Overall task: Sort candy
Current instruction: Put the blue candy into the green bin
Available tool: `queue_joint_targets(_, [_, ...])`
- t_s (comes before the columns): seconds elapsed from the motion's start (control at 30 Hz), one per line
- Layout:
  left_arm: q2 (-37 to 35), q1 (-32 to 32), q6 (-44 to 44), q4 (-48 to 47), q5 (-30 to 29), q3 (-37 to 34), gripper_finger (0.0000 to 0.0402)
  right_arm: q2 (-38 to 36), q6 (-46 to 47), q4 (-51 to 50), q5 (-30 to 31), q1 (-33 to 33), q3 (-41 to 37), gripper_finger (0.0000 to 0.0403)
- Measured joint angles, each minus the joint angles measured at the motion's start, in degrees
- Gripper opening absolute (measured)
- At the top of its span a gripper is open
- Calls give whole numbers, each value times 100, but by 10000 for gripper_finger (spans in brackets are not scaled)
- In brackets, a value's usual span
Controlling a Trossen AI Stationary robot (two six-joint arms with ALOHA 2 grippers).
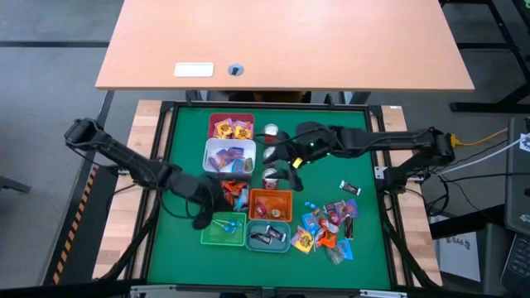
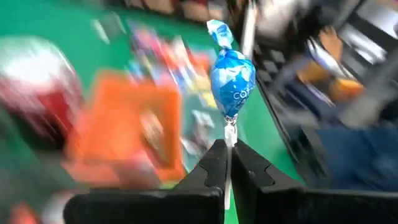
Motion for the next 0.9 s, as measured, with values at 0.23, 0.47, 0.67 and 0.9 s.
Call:
queue_joint_targets(0.23, [156, -714, -1020, -819, 120, -4, 0, -71, 988, -1475, -620, 73, -2, 220])
queue_joint_targets(0.47, [367, -1101, -1163, -811, 67, -2, 0, -71, 1029, -2781, -20, 706, -4, 220])
queue_joint_targets(0.67, [448, -1147, -1635, -834, 53, -2, 12, -75, 1039, -3141, 875, 1413, -191, 220])
queue_joint_targets(0.9, [446, -1144, -1772, -858, -589, -2, 74, -73, 1553, -2999, 1496, 1855, -872, 220])
